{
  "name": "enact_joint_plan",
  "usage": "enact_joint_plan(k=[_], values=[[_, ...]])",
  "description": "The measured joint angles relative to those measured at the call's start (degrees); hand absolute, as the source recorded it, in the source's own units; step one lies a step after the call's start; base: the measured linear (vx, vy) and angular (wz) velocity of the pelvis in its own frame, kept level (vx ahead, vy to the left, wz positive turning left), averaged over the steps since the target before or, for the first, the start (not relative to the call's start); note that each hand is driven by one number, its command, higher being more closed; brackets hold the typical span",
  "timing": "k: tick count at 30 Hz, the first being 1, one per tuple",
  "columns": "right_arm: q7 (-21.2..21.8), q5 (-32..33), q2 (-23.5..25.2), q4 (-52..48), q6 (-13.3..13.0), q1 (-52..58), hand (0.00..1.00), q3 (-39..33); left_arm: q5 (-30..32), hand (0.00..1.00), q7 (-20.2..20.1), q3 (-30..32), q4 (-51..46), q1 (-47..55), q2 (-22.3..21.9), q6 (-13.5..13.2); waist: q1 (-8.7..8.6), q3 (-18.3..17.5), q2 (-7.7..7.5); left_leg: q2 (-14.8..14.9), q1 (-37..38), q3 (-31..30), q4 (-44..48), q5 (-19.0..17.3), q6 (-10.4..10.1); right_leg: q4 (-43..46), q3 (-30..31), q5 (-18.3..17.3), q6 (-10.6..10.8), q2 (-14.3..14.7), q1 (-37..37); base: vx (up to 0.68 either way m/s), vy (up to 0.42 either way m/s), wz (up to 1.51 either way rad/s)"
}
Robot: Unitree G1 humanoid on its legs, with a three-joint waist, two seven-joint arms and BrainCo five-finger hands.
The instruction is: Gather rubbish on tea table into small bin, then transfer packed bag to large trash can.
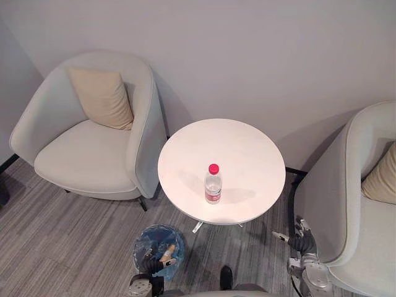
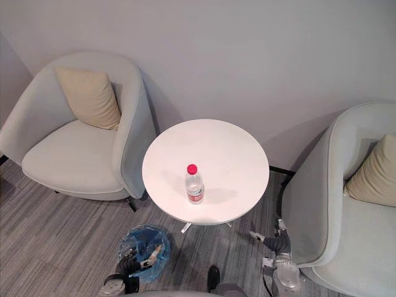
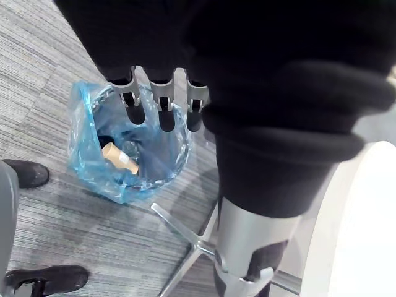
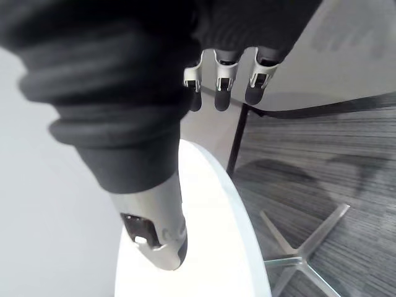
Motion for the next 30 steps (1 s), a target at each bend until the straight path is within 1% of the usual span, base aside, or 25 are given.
enact_joint_plan(k=[3, 7, 9, 11, 17, 18, 20, 22, 27, 30], values=[[0.15, -0.60, -0.79, -3.84, -0.48, -0.08, 0.00, 0.10, 0.01, 0.00, -0.05, 0.00, -0.02, 0.00, 0.10, -0.09, 0.04, -0.25, 0.02, 0.02, 0.06, 0.01, -0.07, 0.02, 0.02, 0.01, 0.04, -0.08, 0.03, 0.02, 0.05, 0.04, 0.040, 0.00], [1.02, -1.17, -2.35, -6.23, -1.92, -0.61, 0.00, 1.20, 0.03, 0.00, -0.12, -0.01, -0.02, 0.02, 0.89, -0.16, 0.13, -0.43, -0.11, -0.04, 0.93, 0.14, -0.64, 0.03, 0.03, 0.01, 0.02, -0.11, -0.03, -0.06, 0.48, 0.04, 0.048, 0.00], [1.60, -1.17, -2.79, -6.23, -1.99, -1.87, 0.00, 1.42, 0.03, 0.00, -0.28, 0.00, -0.03, 0.02, 1.50, -0.20, 0.14, -0.49, -0.21, -0.13, 0.94, 0.12, -0.85, 0.03, 0.04, 0.00, -0.02, -0.13, -0.03, -0.16, 0.42, 0.01, 0.048, 0.01], [2.05, -1.19, -4.39, -6.23, -2.07, -3.13, 0.00, 3.56, 0.03, 0.00, -0.93, 0.00, -0.02, 0.02, 2.07, -0.23, 0.18, -0.50, -0.24, -0.32, 0.83, -0.06, -0.94, 0.00, 0.10, -0.01, -0.17, -0.23, 0.01, -0.38, 0.38, -0.01, 0.040, 0.03], [2.73, -1.20, -5.99, -6.12, -2.07, -6.55, 0.00, 7.68, 0.03, 0.00, -1.07, -0.02, -0.02, 0.04, 2.31, -0.82, 0.33, -0.52, -0.22, -0.84, -1.57, -1.55, -0.94, 0.01, 0.23, -0.01, -1.43, -0.37, 0.18, -0.94, -1.32, -0.02, 0.024, 0.10], [2.74, -1.20, -6.12, -6.05, -2.07, -6.86, 0.00, 8.08, 0.03, 0.00, -1.08, -0.02, -0.02, 0.27, 2.31, -0.82, 0.43, -0.51, -0.20, -0.84, -1.69, -1.69, -0.93, 0.02, 0.24, -0.01, -1.56, -0.39, 0.20, -0.95, -1.38, 0.01, 0.011, 0.10], [2.73, -1.22, -7.00, -5.84, -2.06, -8.21, 0.00, 9.82, 0.03, 0.00, -1.08, -0.03, -0.03, 0.93, 2.30, -0.89, 1.21, -0.52, -0.08, -0.79, -1.93, -1.86, -0.91, 0.03, 0.25, 0.00, -1.81, -0.56, 0.10, -0.92, -1.53, 0.02, 0.014, 0.06], [2.64, -1.22, -7.00, -5.02, -2.05, -9.90, 0.00, 9.97, 0.02, 0.00, -1.07, -0.03, -0.03, 0.92, 2.30, -0.95, 1.62, -0.53, -0.03, -0.92, -2.79, -2.32, -0.83, 0.33, 0.47, 0.00, -2.39, -0.56, 0.09, -1.09, -2.25, 0.02, 0.014, 0.12], [2.54, -1.72, -7.74, -2.52, -1.96, -13.39, 0.00, 12.89, 0.02, 0.00, -1.05, -0.58, -0.05, 1.07, 2.30, -1.02, 1.74, -0.33, 0.26, -1.57, -3.86, -4.28, -0.88, 0.73, 0.71, 0.00, -4.60, -0.82, 0.09, -1.57, -2.30, 0.01, 0.012, 0.23], [2.47, -1.72, -7.82, -0.71, -1.95, -16.47, 0.00, 14.72, 0.02, 0.00, -1.03, -1.56, -0.58, 1.13, 2.20, -1.08, 1.96, 0.01, 0.55, -2.17, -4.91, -4.71, -0.87, 1.04, 1.10, 0.01, -4.76, -0.75, 0.10, -2.13, -3.21, -0.03, 0.028, 0.10]])
